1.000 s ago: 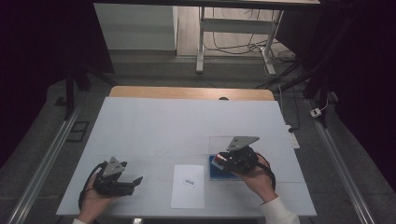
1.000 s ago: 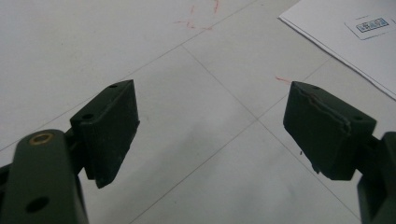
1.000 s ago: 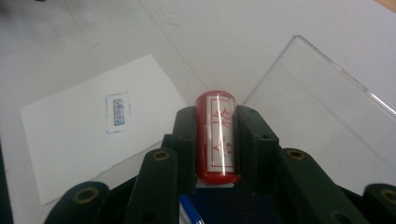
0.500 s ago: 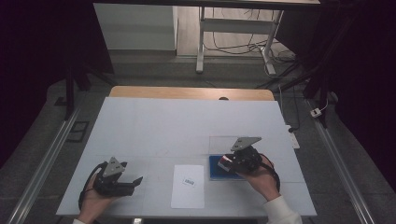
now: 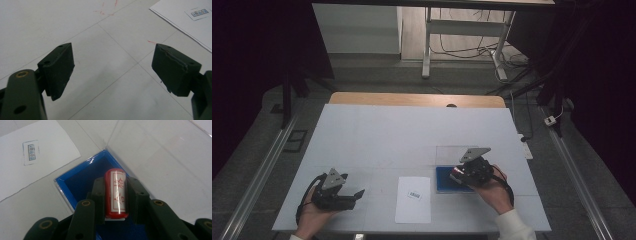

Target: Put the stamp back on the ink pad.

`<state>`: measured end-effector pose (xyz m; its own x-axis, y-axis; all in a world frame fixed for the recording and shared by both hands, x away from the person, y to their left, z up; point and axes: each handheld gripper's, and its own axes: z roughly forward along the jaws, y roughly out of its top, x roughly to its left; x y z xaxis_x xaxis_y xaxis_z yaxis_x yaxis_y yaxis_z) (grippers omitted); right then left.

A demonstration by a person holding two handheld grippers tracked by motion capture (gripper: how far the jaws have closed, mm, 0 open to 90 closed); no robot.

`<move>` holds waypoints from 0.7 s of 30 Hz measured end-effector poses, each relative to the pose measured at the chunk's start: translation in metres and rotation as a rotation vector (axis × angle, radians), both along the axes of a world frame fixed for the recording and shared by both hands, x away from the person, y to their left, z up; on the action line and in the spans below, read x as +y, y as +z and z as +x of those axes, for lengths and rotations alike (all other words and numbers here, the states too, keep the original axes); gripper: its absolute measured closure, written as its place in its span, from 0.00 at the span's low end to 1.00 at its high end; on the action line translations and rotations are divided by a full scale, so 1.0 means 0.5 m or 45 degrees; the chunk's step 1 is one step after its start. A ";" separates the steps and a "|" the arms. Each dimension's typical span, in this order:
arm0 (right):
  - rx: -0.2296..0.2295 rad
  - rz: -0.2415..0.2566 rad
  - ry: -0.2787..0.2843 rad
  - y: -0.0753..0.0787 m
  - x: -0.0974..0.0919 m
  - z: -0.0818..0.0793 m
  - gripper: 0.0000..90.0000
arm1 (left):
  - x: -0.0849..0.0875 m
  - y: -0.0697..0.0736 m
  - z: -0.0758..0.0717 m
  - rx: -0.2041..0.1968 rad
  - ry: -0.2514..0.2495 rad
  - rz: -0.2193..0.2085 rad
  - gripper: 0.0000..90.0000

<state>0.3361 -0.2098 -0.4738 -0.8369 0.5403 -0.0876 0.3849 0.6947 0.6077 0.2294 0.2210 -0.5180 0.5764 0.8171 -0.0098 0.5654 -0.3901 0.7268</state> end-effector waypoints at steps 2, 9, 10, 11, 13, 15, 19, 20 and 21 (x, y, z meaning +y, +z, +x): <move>-0.004 0.001 0.002 0.000 0.000 0.000 0.77 | 0.000 0.000 0.000 0.000 0.000 0.001 0.20; -0.007 0.004 -0.001 -0.001 0.000 -0.001 0.74 | 0.000 0.000 0.000 0.000 0.000 0.002 0.20; -0.007 0.011 -0.002 0.000 0.000 0.000 0.70 | 0.000 0.000 0.000 0.000 0.000 0.002 0.20; -0.006 0.021 0.004 0.000 -0.001 0.001 0.66 | 0.000 0.000 0.000 0.000 0.000 0.002 0.20; -0.005 0.048 0.005 0.001 -0.003 0.001 0.60 | 0.000 -0.001 0.001 0.002 0.002 0.000 0.20; -0.004 0.076 0.001 0.005 -0.006 0.000 0.55 | 0.000 -0.001 0.002 0.004 0.003 -0.004 0.20; -0.015 0.128 0.005 0.010 -0.015 -0.006 0.49 | -0.002 0.000 0.002 0.004 -0.007 -0.013 0.20; -0.020 0.144 0.003 0.010 -0.019 -0.008 0.48 | -0.002 0.000 0.002 0.003 -0.007 -0.013 0.20; -0.029 0.156 -0.002 0.010 -0.023 -0.010 0.47 | -0.002 0.001 0.002 0.004 -0.006 -0.015 0.20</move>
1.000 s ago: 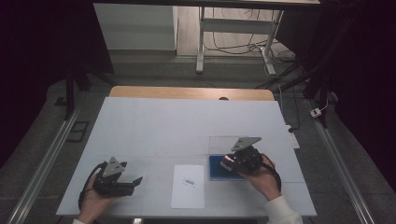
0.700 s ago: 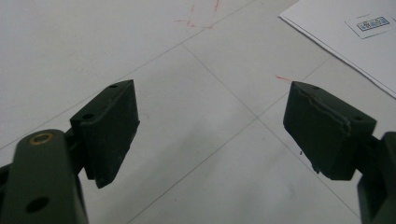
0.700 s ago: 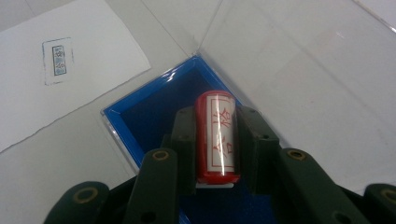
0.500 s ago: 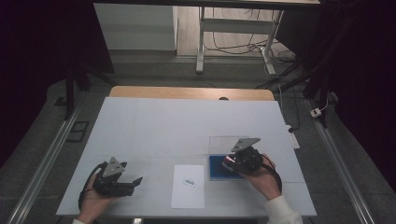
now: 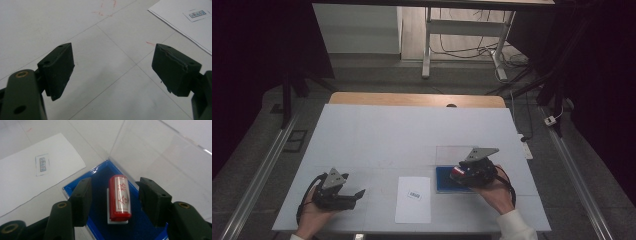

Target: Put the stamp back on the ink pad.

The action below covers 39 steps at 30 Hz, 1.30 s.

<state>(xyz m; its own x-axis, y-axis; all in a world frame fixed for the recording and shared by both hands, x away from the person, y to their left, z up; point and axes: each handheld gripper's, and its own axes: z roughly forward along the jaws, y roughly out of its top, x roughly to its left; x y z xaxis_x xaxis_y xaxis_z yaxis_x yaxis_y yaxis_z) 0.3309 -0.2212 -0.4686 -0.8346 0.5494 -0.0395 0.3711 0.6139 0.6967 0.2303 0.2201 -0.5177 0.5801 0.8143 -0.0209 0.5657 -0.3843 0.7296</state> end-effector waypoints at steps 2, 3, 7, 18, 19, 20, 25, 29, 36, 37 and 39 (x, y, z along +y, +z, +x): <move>-0.022 0.017 -0.007 0.001 -0.010 -0.006 0.45 | 0.001 0.000 0.000 0.000 0.003 -0.006 0.20; -0.029 0.027 -0.014 0.001 -0.016 -0.009 0.44 | 0.001 0.000 0.000 0.000 0.004 -0.005 0.20; -0.072 0.057 -0.053 0.001 -0.045 -0.023 0.42 | 0.001 0.000 0.003 -0.002 -0.001 -0.007 0.20; -0.107 0.103 -0.142 -0.012 -0.124 -0.064 0.41 | 0.001 0.002 0.005 -0.006 -0.007 -0.017 0.20; -0.110 0.101 -0.142 -0.015 -0.130 -0.065 0.41 | 0.001 0.002 0.005 -0.005 -0.007 -0.018 0.20; -0.106 0.095 -0.157 -0.018 -0.135 -0.068 0.41 | 0.001 0.002 0.005 -0.005 -0.006 -0.018 0.20; -0.118 0.094 -0.193 -0.032 -0.163 -0.075 0.39 | -0.001 0.001 0.005 -0.004 -0.011 -0.015 0.20; -0.129 0.096 -0.212 -0.044 -0.182 -0.082 0.39 | -0.002 0.001 0.004 -0.003 -0.014 -0.016 0.20; -0.132 0.083 -0.244 -0.059 -0.205 -0.088 0.39 | -0.002 0.001 0.005 -0.001 -0.014 -0.015 0.20; -0.136 0.083 -0.244 -0.059 -0.206 -0.089 0.39 | -0.003 0.001 0.004 -0.001 -0.014 -0.015 0.20; -0.142 0.085 -0.245 -0.058 -0.207 -0.089 0.39 | -0.004 0.001 0.004 -0.001 -0.013 -0.016 0.20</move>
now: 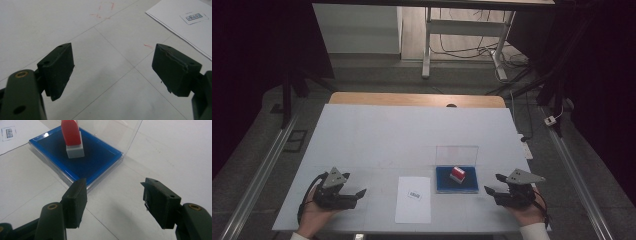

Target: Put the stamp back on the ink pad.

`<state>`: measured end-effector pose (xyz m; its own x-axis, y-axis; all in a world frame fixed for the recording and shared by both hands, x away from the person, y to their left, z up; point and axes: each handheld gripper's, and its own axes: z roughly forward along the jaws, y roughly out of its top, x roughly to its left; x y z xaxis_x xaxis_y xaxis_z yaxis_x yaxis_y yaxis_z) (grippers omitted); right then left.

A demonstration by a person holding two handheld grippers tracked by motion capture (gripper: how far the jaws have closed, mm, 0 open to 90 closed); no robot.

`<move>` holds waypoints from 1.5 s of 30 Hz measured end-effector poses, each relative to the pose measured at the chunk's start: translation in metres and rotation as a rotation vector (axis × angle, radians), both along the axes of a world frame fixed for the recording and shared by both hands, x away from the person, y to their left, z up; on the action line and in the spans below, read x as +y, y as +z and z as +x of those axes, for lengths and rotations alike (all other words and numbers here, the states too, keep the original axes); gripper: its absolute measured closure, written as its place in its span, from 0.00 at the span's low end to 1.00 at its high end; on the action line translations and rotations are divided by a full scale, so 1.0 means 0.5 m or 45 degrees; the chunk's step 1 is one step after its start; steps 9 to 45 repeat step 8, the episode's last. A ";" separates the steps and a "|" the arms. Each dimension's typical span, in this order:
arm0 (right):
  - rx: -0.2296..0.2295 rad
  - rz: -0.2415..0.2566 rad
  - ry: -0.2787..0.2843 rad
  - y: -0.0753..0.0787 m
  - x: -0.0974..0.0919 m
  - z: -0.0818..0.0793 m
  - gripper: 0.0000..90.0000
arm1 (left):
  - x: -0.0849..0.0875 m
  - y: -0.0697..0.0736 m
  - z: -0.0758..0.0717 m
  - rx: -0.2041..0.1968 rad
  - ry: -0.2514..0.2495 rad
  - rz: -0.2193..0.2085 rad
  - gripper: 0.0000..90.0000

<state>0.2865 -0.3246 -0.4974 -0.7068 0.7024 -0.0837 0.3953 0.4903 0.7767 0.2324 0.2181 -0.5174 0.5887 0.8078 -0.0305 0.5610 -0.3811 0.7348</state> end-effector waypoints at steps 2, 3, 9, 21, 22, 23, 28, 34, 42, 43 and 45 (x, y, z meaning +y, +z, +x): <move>-0.004 0.002 0.002 0.001 0.001 0.000 0.39 | 0.000 0.000 0.000 0.000 -0.001 0.000 0.20; -0.006 -0.002 0.006 0.001 0.001 0.000 0.39 | -0.001 0.000 0.000 0.000 0.000 0.000 0.20; -0.005 -0.005 0.013 0.001 0.005 -0.001 0.39 | 0.000 0.000 0.000 0.002 -0.001 0.001 0.20; -0.005 -0.005 0.013 0.001 0.005 -0.001 0.39 | 0.000 0.000 0.000 0.002 -0.001 0.001 0.20; -0.005 -0.005 0.013 0.001 0.005 -0.001 0.39 | 0.000 0.000 0.000 0.002 -0.001 0.001 0.20; -0.005 -0.005 0.013 0.001 0.005 -0.001 0.39 | 0.000 0.000 0.000 0.002 -0.001 0.001 0.20; -0.005 -0.005 0.013 0.001 0.005 -0.001 0.39 | 0.000 0.000 0.000 0.002 -0.001 0.001 0.20; -0.005 -0.005 0.013 0.001 0.005 -0.001 0.39 | 0.000 0.000 0.000 0.002 -0.001 0.001 0.20; -0.005 -0.005 0.013 0.001 0.005 -0.001 0.39 | 0.000 0.000 0.000 0.002 -0.001 0.001 0.20; -0.005 -0.005 0.013 0.001 0.005 -0.001 0.39 | 0.000 0.000 0.000 0.002 -0.001 0.001 0.20; -0.005 -0.005 0.013 0.001 0.005 -0.001 0.39 | 0.000 0.000 0.000 0.002 -0.001 0.001 0.20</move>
